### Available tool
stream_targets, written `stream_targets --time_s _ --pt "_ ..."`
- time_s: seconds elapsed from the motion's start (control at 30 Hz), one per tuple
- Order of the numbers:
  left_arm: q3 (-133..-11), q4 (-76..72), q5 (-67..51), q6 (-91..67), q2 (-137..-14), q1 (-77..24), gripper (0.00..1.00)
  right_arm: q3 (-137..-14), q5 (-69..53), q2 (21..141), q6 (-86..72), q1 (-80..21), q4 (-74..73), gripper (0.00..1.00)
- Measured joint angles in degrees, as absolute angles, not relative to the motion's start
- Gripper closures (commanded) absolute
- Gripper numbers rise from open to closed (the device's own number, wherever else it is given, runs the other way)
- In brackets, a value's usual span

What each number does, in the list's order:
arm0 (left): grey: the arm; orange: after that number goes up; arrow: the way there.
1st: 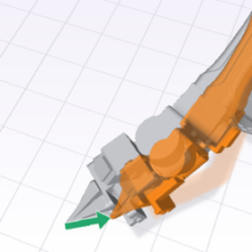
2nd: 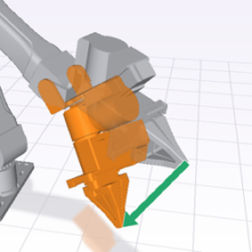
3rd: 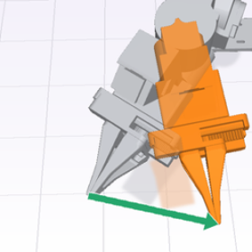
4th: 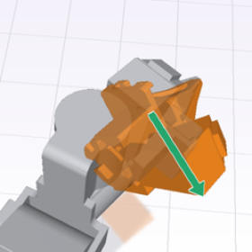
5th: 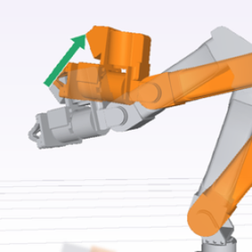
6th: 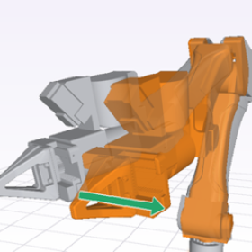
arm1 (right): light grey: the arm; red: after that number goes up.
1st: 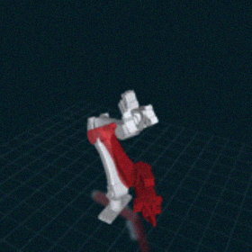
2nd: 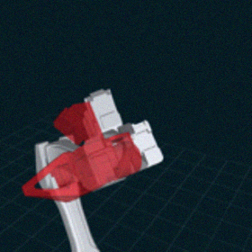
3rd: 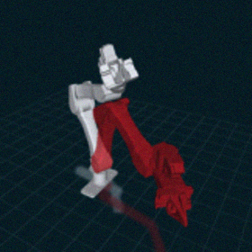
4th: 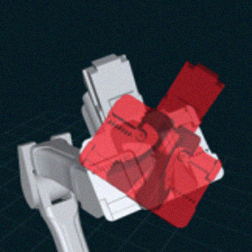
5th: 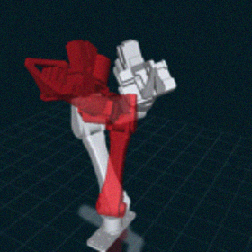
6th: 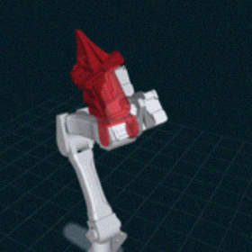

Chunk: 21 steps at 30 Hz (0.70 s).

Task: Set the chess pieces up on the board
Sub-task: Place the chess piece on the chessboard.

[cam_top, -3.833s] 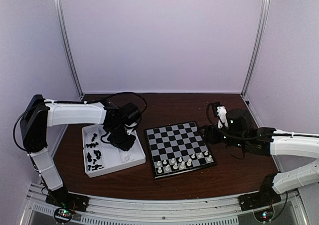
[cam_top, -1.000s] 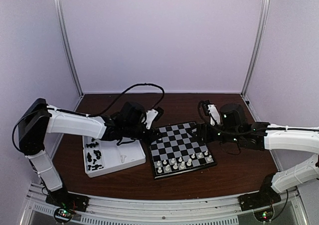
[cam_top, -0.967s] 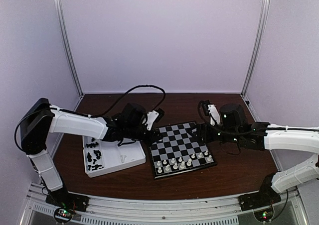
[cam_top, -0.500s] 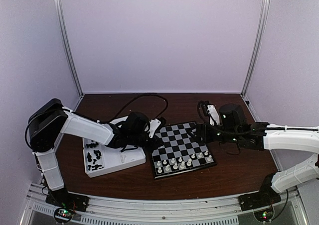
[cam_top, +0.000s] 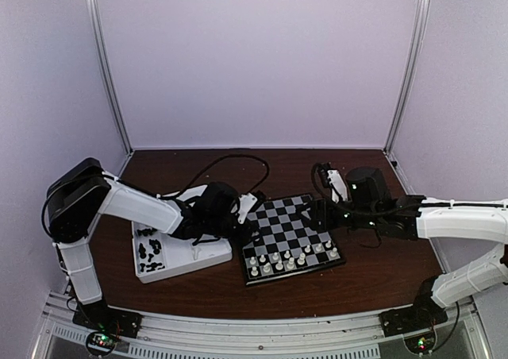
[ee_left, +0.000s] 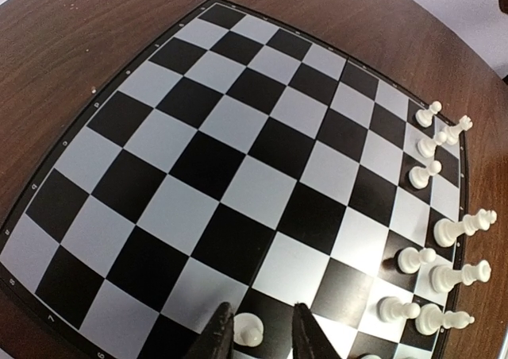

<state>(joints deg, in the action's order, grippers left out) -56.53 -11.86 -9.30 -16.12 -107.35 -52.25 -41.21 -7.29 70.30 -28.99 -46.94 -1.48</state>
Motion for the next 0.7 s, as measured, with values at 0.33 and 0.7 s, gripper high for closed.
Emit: stream_targets --time_s 0.33,0.7 --pt "-57.74 -10.11 -9.47 -16.16 -107.39 -52.25 0.71 -41.21 -8.62 71.81 -29.06 -46.94 -1.45 0.31" --pt "-57.80 -2.09 -4.75 -16.53 -98.59 -52.23 0.55 -49.71 -7.94 78.48 -28.71 -49.21 -7.20 0.36"
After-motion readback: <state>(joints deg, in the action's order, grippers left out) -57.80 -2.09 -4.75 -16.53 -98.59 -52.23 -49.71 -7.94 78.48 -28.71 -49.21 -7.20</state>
